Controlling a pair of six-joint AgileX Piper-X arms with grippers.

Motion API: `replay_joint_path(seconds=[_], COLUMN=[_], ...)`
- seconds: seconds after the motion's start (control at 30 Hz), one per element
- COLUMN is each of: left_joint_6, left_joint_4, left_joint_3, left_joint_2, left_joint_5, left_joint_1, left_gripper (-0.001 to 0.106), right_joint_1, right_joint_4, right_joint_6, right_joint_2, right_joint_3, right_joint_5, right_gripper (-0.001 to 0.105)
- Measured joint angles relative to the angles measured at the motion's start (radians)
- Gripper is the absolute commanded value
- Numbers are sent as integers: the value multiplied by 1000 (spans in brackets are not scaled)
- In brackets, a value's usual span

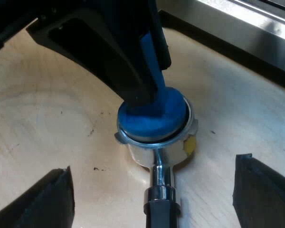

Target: Grind coffee beans and then tamp

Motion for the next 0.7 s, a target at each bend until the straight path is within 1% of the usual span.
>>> replay_joint_path(seconds=[0.1, 0.17, 0.3, 0.7], left_joint_6=[0, 0, 0, 0], left_joint_4=[-20, -38, -65, -76], left_joint_3=[29, 33, 32, 33], left_joint_2=[9, 20, 46, 62], left_joint_5=[2, 2, 11, 18], left_joint_1=[0, 0, 0, 0], left_gripper=[0, 0, 0, 0], right_joint_1=[0, 0, 0, 0], right_joint_4=[0, 0, 0, 0], right_joint_6=[0, 0, 0, 0], right_joint_2=[0, 0, 0, 0], right_joint_3=[0, 0, 0, 0], right_joint_5=[0, 0, 0, 0], right_gripper=[70, 70, 70, 70])
